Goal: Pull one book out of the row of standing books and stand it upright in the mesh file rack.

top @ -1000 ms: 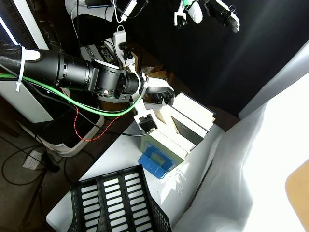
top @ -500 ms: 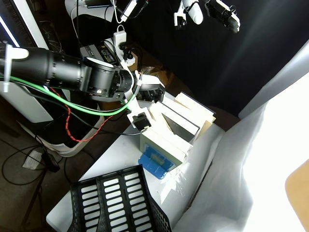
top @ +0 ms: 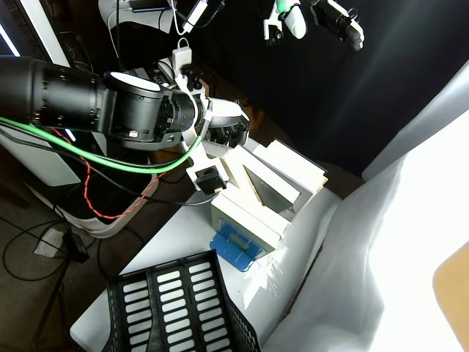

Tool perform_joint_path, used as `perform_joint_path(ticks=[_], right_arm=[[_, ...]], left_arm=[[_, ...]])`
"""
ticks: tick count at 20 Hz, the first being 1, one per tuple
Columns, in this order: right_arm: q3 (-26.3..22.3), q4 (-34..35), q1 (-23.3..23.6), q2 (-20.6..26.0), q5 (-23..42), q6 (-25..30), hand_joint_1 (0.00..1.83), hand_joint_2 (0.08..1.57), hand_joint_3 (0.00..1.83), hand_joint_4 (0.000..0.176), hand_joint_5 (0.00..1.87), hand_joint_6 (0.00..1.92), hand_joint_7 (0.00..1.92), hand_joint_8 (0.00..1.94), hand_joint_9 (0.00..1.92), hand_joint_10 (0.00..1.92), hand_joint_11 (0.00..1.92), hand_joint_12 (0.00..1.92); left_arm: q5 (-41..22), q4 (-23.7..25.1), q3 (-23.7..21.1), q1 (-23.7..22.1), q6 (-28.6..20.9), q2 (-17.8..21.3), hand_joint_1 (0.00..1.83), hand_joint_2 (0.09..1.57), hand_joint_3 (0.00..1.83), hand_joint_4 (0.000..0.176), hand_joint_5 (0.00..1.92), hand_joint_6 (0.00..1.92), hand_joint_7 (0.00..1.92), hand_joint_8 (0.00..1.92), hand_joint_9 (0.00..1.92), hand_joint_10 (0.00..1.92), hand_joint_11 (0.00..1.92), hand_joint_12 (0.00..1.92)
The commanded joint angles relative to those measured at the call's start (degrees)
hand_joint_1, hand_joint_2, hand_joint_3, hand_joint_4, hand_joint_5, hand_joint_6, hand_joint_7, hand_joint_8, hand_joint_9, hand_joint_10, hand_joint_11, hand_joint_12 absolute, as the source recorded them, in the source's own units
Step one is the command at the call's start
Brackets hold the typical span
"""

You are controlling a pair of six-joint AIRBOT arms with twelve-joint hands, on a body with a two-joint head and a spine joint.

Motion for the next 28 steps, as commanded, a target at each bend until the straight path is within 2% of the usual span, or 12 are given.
perform_joint_path(ticks=[1,4,9,10,11,13,18,21,23,25,27,28], right_arm=[[-0.25,2.15,0.82,1.44,-0.80,1.21,1.37,1.13,0.00,0.000,0.86,1.13,1.03,0.90,0.83,1.37,0.48,1.80],[-1.39,2.14,2.50,3.05,0.15,2.67,1.37,1.13,0.00,0.000,0.83,1.16,1.03,0.88,0.85,1.36,0.42,1.81],[-1.93,2.14,4.90,4.75,1.56,4.68,1.36,1.16,0.00,0.000,0.78,1.24,0.96,1.00,0.79,1.44,0.33,1.85],[-2.08,2.14,5.18,5.15,1.57,4.88,1.35,1.19,0.01,0.000,0.75,1.29,0.92,1.17,0.67,1.48,0.22,1.84],[-2.26,1.79,5.72,5.69,1.63,5.67,1.20,1.21,0.01,0.000,0.75,1.33,0.84,1.27,0.57,1.41,0.26,1.91],[-2.31,1.20,6.41,6.11,2.17,7.11,1.33,1.23,0.01,0.000,0.71,1.38,0.81,1.26,0.63,1.59,0.31,1.92],[-2.34,1.16,7.21,6.87,2.76,8.00,1.32,1.26,0.00,0.000,0.67,1.42,0.75,1.31,0.63,1.68,0.37,1.92],[-2.50,1.18,7.74,7.88,2.57,8.24,1.34,1.24,0.00,0.000,0.68,1.28,0.80,1.33,0.68,1.64,0.50,1.91],[-2.48,1.39,8.38,8.35,2.59,9.03,1.34,1.23,0.00,0.000,0.71,1.27,0.80,1.32,0.71,1.60,0.55,1.84],[-2.42,1.41,8.48,8.48,2.59,9.07,1.23,1.24,0.00,0.000,0.71,1.17,0.81,1.53,0.84,1.81,0.88,1.92],[-2.56,1.58,9.05,8.98,2.59,9.18,1.20,1.26,0.01,0.000,0.70,1.17,0.79,1.63,0.93,1.91,1.02,1.92],[-2.56,1.68,9.49,9.25,2.59,9.47,1.21,1.25,0.00,0.000,0.72,1.17,0.81,1.58,0.81,1.87,0.87,1.92]], left_arm=[[-6.77,-2.22,0.12,-0.48,-0.32,0.16,0.53,1.36,0.00,0.000,0.04,0.01,0.00,0.00,0.00,0.00,0.00,0.00],[-5.87,-1.36,0.34,-1.22,-0.32,-0.15,0.58,1.34,0.00,0.000,0.06,0.02,0.00,0.00,0.00,0.00,0.00,0.00],[-4.70,-0.12,0.80,-2.66,-0.32,-0.80,0.48,1.37,0.00,0.009,0.03,0.00,0.00,0.00,0.00,0.00,0.00,0.00],[-4.36,0.18,0.96,-3.06,-0.32,-1.03,0.46,1.38,0.01,0.022,0.05,0.01,0.00,0.00,0.00,0.00,0.00,0.00],[-3.90,0.63,1.11,-3.64,-0.32,-1.25,0.46,1.38,0.01,0.031,0.06,0.01,0.00,0.00,0.00,0.00,0.00,0.00],[-3.74,0.92,1.11,-3.98,-0.32,-1.40,0.45,1.38,0.00,0.028,0.06,0.01,0.00,0.00,0.00,0.00,0.00,0.00],[-3.12,1.28,1.42,-4.26,-0.32,-1.97,0.48,1.37,0.00,0.040,0.03,0.00,0.00,0.00,0.00,0.00,0.00,0.00],[-2.93,1.43,1.48,-4.28,-0.32,-2.11,0.53,1.37,0.00,0.020,0.04,0.00,0.00,0.00,0.00,0.00,0.00,0.00],[-2.79,1.43,1.53,-4.29,-0.32,-2.28,0.51,1.37,0.00,0.019,0.04,0.00,0.00,0.00,0.00,0.00,0.00,0.00],[-2.67,1.50,1.62,-4.29,-0.32,-2.50,0.53,1.37,0.00,0.010,0.05,0.01,0.00,0.00,0.00,0.00,0.00,0.00],[-2.67,1.56,1.68,-4.36,-0.32,-2.61,0.51,1.37,0.00,0.016,0.04,0.00,0.00,0.00,0.00,0.00,0.00,0.00],[-2.67,1.58,1.67,-4.45,-0.32,-2.58,0.49,1.37,0.00,0.025,0.03,0.00,0.00,0.00,0.00,0.00,0.00,0.00]])
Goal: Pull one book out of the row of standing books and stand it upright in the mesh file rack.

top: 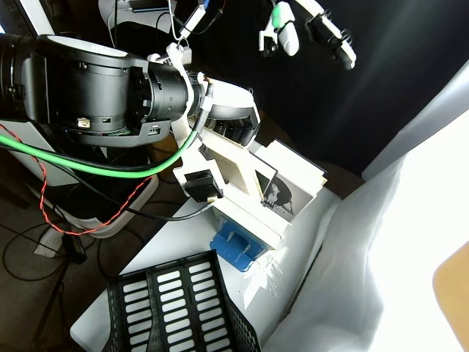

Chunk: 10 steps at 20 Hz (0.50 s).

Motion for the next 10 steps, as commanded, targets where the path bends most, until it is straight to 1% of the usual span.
perform_joint_path(ticks=[1,2,3,4,7,8,9,10], right_arm=[[0.15,2.67,1.33,1.32,-2.87,0.65,1.30,1.24,0.01,0.000,0.70,1.25,0.79,1.41,0.70,1.71,0.65,1.92],[0.15,2.70,1.77,1.71,-2.85,1.12,1.19,1.25,0.01,0.000,0.70,1.29,0.78,1.49,0.65,1.69,0.56,1.92],[0.10,2.59,2.18,2.11,-2.84,1.46,1.31,1.23,0.02,0.000,0.74,1.09,0.76,1.48,0.71,1.70,0.65,1.92],[0.09,1.70,2.62,2.43,-2.79,2.43,1.33,1.24,0.01,0.000,0.72,1.17,0.74,1.50,0.67,1.67,0.54,1.92],[0.08,0.03,3.62,3.53,-2.50,5.11,1.33,1.24,0.01,0.000,0.72,1.18,0.73,1.50,0.66,1.67,0.52,1.92],[0.08,-0.03,4.07,4.15,-2.43,5.76,1.34,1.23,0.00,0.000,0.72,1.23,0.78,1.41,0.70,1.59,0.53,1.92],[0.07,-0.30,4.33,4.41,-2.35,6.24,1.34,1.23,0.00,0.000,0.71,1.26,0.77,1.39,0.71,1.58,0.59,1.89],[-0.04,-0.58,4.74,4.81,-2.34,6.67,1.35,1.21,0.00,0.000,0.72,1.24,0.81,1.32,0.76,1.54,0.64,1.84]], left_arm=[[-7.01,-1.88,0.58,-0.50,-0.35,0.28,0.48,1.38,0.00,0.025,0.03,0.00,0.00,0.00,0.00,0.00,0.00,0.00],[-6.95,-1.78,0.59,-0.58,-0.35,0.18,0.48,1.37,0.00,0.026,0.03,0.00,0.00,0.00,0.00,0.00,0.00,0.00],[-6.82,-1.72,0.63,-0.67,-0.35,0.12,0.47,1.38,0.00,0.029,0.03,0.00,0.00,0.00,0.00,0.00,0.00,0.00],[-6.74,-1.70,0.65,-0.72,-0.35,0.08,0.47,1.38,0.00,0.027,0.03,0.00,0.00,0.00,0.00,0.00,0.00,0.00],[-6.64,-1.68,0.65,-0.92,-0.35,-0.01,0.47,1.38,0.00,0.027,0.03,0.00,0.00,0.00,0.00,0.00,0.00,0.00],[-6.48,-1.56,0.65,-1.04,-0.35,-0.05,0.48,1.38,0.00,0.015,0.04,0.00,0.00,0.00,0.00,0.00,0.00,0.00],[-6.34,-1.42,0.65,-1.18,-0.35,-0.07,0.49,1.38,0.00,0.010,0.04,0.00,0.00,0.00,0.00,0.00,0.00,0.00],[-6.14,-1.27,0.64,-1.42,-0.35,-0.09,0.49,1.37,0.00,0.003,0.04,0.00,0.00,0.00,0.00,0.00,0.00,0.00]])
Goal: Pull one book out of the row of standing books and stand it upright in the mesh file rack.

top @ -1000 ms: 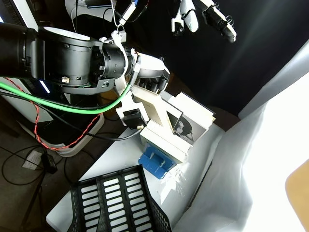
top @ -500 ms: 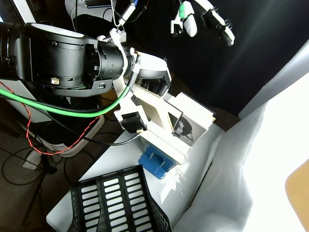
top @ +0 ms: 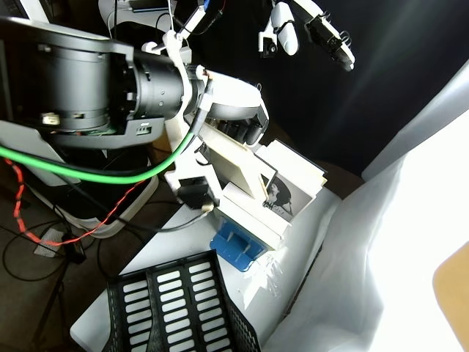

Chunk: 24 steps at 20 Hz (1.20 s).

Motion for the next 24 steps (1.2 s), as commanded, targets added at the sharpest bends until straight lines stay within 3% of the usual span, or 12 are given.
perform_joint_path(ticks=[1,4,9,10,11,12,14,15,16,18,20,24], right_arm=[[0.09,1.14,1.24,1.41,-2.17,0.79,1.35,1.21,0.00,0.000,0.73,1.21,0.81,1.31,0.76,1.54,0.64,1.83],[-0.58,-1.15,3.17,3.03,-2.19,3.09,1.35,1.22,0.00,0.000,0.73,1.16,0.81,1.38,0.71,1.59,0.55,1.89],[-2.33,-4.38,7.47,6.62,-3.07,5.52,1.35,1.20,0.00,0.000,0.78,1.16,0.83,1.26,0.77,1.53,0.51,1.86],[-2.84,-6.36,9.09,7.79,-3.08,7.15,1.25,1.20,0.00,0.000,0.80,1.24,0.83,1.34,1.00,1.84,0.94,1.91],[-3.21,-7.43,9.86,8.45,-3.22,8.03,1.22,1.21,0.00,0.000,0.79,1.27,0.81,1.38,1.06,1.91,1.06,1.92],[-3.72,-8.51,10.77,9.33,-3.53,8.66,1.21,1.23,0.01,0.000,0.80,1.07,0.76,1.62,0.96,1.92,0.95,1.92],[-4.55,-10.06,12.19,10.65,-4.07,9.32,1.21,1.23,0.00,0.000,0.80,1.04,0.76,1.64,0.89,1.92,0.85,1.92],[-4.96,-10.57,12.77,11.17,-4.29,9.47,1.31,1.24,0.01,0.000,0.75,1.05,0.77,1.55,0.69,1.78,0.53,1.92],[-5.44,-11.55,13.50,11.74,-4.67,9.84,1.33,1.25,0.01,0.000,0.74,1.05,0.77,1.52,0.65,1.75,0.45,1.92],[-6.01,-13.85,14.93,12.76,-5.08,11.14,1.22,1.24,0.00,0.000,0.76,1.07,0.78,1.62,0.90,1.91,0.84,1.92],[-6.54,-16.12,16.07,13.88,-5.36,12.61,1.21,1.24,0.00,0.000,0.77,1.07,0.79,1.62,0.92,1.92,0.87,1.92],[-8.63,-24.14,18.49,17.40,-5.65,17.44,1.33,1.22,0.00,0.000,0.78,1.21,0.79,1.33,0.67,1.62,0.29,1.92]], left_arm=[[-6.40,-1.48,0.52,-0.60,-0.32,0.37,0.50,1.37,0.00,0.000,0.04,0.00,0.00,0.00,0.00,0.00,0.00,0.00],[-5.86,-0.89,0.59,-1.56,-0.32,0.09,0.50,1.36,0.00,0.019,0.04,0.00,0.00,0.00,0.00,0.00,0.00,0.00],[-5.08,-0.09,0.91,-2.67,-0.32,-0.53,0.48,1.37,0.00,0.016,0.02,0.00,0.00,0.00,0.00,0.00,0.00,0.00],[-4.78,0.27,0.97,-3.12,-0.32,-0.71,0.46,1.38,0.00,0.017,0.03,0.00,0.00,0.00,0.00,0.00,0.00,0.00],[-4.55,0.56,1.02,-3.41,-0.32,-0.82,0.45,1.38,0.00,0.014,0.03,0.00,0.00,0.00,0.00,0.00,0.00,0.00],[-4.24,0.92,1.12,-3.87,-0.32,-1.01,0.40,1.39,0.01,0.012,0.04,0.01,0.00,0.00,0.00,0.00,0.00,0.00],[-3.89,1.25,1.22,-4.40,-0.32,-1.17,0.39,1.38,0.01,0.010,0.04,0.01,0.00,0.00,0.00,0.00,0.00,0.00],[-3.83,1.32,1.22,-4.48,-0.32,-1.17,0.41,1.38,0.00,0.010,0.04,0.00,0.00,0.00,0.00,0.00,0.00,0.00],[-3.79,1.36,1.22,-4.51,-0.32,-1.18,0.41,1.37,0.00,0.010,0.04,0.00,0.00,0.00,0.00,0.00,0.00,0.00],[-3.71,1.37,1.22,-4.58,-0.32,-1.23,0.46,1.36,0.00,0.029,0.03,0.00,0.00,0.00,0.00,0.00,0.00,0.00],[-3.45,1.50,1.22,-4.74,-0.32,-1.37,0.46,1.36,0.00,0.031,0.02,0.00,0.00,0.00,0.00,0.00,0.00,0.00],[-2.84,2.05,1.29,-5.38,-0.32,-1.82,0.45,1.38,0.00,0.001,0.04,0.00,0.00,0.00,0.00,0.00,0.00,0.00]])
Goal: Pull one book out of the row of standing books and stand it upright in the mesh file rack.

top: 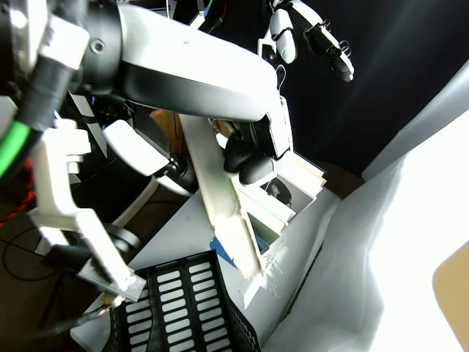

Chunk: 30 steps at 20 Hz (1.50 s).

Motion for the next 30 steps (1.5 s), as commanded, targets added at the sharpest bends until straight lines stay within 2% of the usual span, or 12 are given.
perform_joint_path(ticks=[1,2,3,5,8,12,16,21,24,26,29,30], right_arm=[[-0.21,-0.81,0.95,1.48,-5.02,0.56,1.34,1.22,0.00,0.000,0.77,1.18,0.79,1.36,0.66,1.62,0.33,1.92],[-0.44,-2.17,0.92,2.22,-5.37,1.27,1.26,1.20,0.00,0.000,0.83,1.02,0.86,1.45,0.96,1.77,0.83,1.92],[-0.55,-2.92,0.62,2.48,-5.51,1.65,1.26,1.20,0.00,0.000,0.83,1.02,0.86,1.45,0.96,1.77,0.83,1.92],[-0.59,-4.57,-1.32,2.65,-6.26,2.38,1.16,1.15,0.00,0.000,0.93,1.07,1.11,1.68,1.35,1.92,1.42,1.92],[-0.08,-4.83,-4.24,1.92,-7.08,2.40,1.23,1.20,0.00,0.000,0.79,1.05,0.88,1.49,1.03,1.70,0.99,1.92],[1.24,-5.06,-8.08,-0.07,-8.13,2.42,1.36,1.16,0.00,0.000,0.77,1.16,0.92,1.09,0.86,1.42,0.71,1.67],[3.08,-5.07,-12.54,-2.49,-10.09,2.43,1.35,1.21,0.01,0.000,0.75,1.10,0.79,1.36,0.75,1.59,0.77,1.86],[5.90,-4.99,-18.39,-5.81,-13.83,2.45,1.37,1.16,0.00,0.000,0.84,1.01,0.90,1.17,0.85,1.44,0.79,1.65],[7.65,-4.99,-20.19,-7.47,-15.15,2.45,1.25,1.17,0.00,0.000,0.91,0.90,0.88,1.40,0.89,1.46,0.83,1.75],[8.90,-5.00,-21.08,-8.52,-15.81,2.45,1.22,1.22,0.00,0.000,0.85,0.93,0.76,1.63,0.87,1.76,0.87,1.91],[10.40,-6.08,-22.23,-9.67,-16.44,2.45,1.23,1.21,0.00,0.000,0.84,0.97,0.81,1.56,0.87,1.75,0.90,1.92],[10.75,-6.76,-22.80,-9.88,-16.86,2.73,1.33,1.19,0.00,0.000,0.83,1.00,0.84,1.34,0.82,1.62,0.82,1.88]], left_arm=[[-6.31,-1.17,0.30,-0.48,-0.32,0.48,0.45,1.38,0.00,0.017,0.02,0.00,0.00,0.00,0.00,0.00,0.00,0.00],[-6.23,-1.10,0.21,-0.48,-0.32,0.57,0.41,1.39,0.01,0.022,0.00,0.00,0.00,0.00,0.00,0.00,0.00,0.00],[-6.14,-1.03,0.14,-0.48,-0.32,0.63,0.41,1.39,0.01,0.022,0.00,0.00,0.00,0.00,0.00,0.00,0.00,0.00],[-6.06,-0.99,-0.23,-0.50,-0.32,0.85,0.38,1.40,0.01,0.014,0.00,0.00,0.00,0.00,0.00,0.00,0.00,0.00],[-6.07,-0.99,-0.58,-0.42,-0.32,1.05,0.47,1.39,0.00,0.000,0.01,0.00,0.00,0.00,0.00,0.00,0.00,0.00],[-6.35,-0.99,-1.15,-0.18,-0.32,1.54,0.53,1.38,0.00,0.000,0.01,0.00,0.00,0.00,0.00,0.00,0.00,0.00],[-6.57,-1.08,-1.45,0.11,-0.32,1.61,0.53,1.39,0.00,0.000,0.01,0.00,0.00,0.00,0.00,0.00,0.00,0.00],[-7.13,-1.49,-1.86,1.08,-0.32,1.79,0.60,1.39,0.00,0.000,0.03,0.00,0.00,0.00,0.00,0.00,0.00,0.00],[-7.50,-1.68,-2.10,1.37,-0.32,1.92,0.60,1.39,0.00,0.000,0.02,0.00,0.00,0.00,0.00,0.00,0.00,0.00],[-7.76,-1.73,-2.14,1.57,-0.32,1.92,0.57,1.39,0.00,0.000,0.02,0.00,0.00,0.00,0.00,0.00,0.00,0.00],[-8.28,-2.08,-2.21,2.13,-0.32,1.92,0.53,1.40,0.00,0.000,0.02,0.00,0.00,0.00,0.00,0.00,0.00,0.00],[-8.44,-2.28,-2.28,2.33,-0.32,1.92,0.51,1.40,0.00,0.000,0.02,0.00,0.00,0.00,0.00,0.00,0.00,0.00]])
